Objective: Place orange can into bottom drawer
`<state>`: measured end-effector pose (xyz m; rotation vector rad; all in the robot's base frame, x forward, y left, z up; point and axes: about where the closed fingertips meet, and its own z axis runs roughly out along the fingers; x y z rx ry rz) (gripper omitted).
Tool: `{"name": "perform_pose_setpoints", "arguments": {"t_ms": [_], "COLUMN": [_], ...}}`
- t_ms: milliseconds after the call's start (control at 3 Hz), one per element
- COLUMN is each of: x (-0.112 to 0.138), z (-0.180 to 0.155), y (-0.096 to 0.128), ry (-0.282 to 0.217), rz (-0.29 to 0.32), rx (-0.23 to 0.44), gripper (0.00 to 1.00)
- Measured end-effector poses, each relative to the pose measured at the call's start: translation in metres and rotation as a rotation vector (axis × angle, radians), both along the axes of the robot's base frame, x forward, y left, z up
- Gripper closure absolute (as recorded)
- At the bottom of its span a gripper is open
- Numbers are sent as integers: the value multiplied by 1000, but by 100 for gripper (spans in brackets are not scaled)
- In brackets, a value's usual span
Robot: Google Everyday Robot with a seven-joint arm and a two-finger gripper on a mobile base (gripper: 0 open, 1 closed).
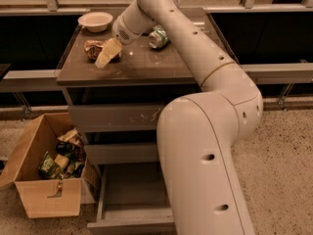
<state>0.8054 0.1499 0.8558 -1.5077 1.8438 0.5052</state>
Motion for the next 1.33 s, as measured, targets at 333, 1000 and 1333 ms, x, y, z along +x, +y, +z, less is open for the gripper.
{"name": "perform_pose_setpoints", "arguments": {"t_ms": [333, 1000, 1333], "x": [3, 1, -17], "z": [-8, -5, 24], "y": [2, -6, -24], "ry": [17, -14, -84], "rz": [-7, -3, 0], "rx": [8, -10, 30], "gripper": [24, 79, 100]}}
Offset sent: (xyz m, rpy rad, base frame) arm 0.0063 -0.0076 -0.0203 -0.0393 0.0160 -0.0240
